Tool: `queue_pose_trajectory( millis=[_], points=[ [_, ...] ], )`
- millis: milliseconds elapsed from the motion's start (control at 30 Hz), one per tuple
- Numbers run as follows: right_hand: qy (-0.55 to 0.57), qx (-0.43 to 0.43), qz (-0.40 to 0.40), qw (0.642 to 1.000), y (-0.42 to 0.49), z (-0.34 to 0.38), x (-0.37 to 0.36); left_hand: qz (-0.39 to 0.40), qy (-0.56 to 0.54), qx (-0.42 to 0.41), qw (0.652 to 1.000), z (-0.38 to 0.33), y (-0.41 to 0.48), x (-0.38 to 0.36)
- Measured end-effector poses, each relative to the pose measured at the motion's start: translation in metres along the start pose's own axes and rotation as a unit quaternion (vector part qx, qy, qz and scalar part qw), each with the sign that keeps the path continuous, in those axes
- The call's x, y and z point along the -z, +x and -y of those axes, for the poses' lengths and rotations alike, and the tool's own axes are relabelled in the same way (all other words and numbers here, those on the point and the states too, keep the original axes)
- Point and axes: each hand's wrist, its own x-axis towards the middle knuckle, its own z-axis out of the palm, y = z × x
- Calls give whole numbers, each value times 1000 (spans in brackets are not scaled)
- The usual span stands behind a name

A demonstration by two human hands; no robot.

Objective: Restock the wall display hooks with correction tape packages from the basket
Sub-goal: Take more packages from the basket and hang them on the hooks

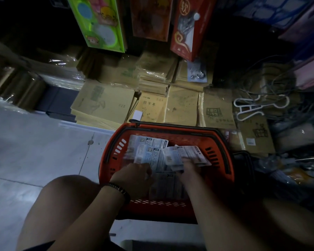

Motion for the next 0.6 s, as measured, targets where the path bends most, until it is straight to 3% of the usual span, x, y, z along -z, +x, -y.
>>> queue_pose_trajectory(
  millis=[167, 400, 600],
  points=[
    [-37, 63, -4, 997, -42, 0, 11, -19, -12, -5, 1000, 0, 2, 2],
    [-71, 155, 117, 978, -116, 5, 26, -150, -82, -61, 983, -19, -18, 2],
    [-199, 279, 169, 924, -185, 14, 40, -185, -181, -131, 957, -37, -44, -25]
  ],
)
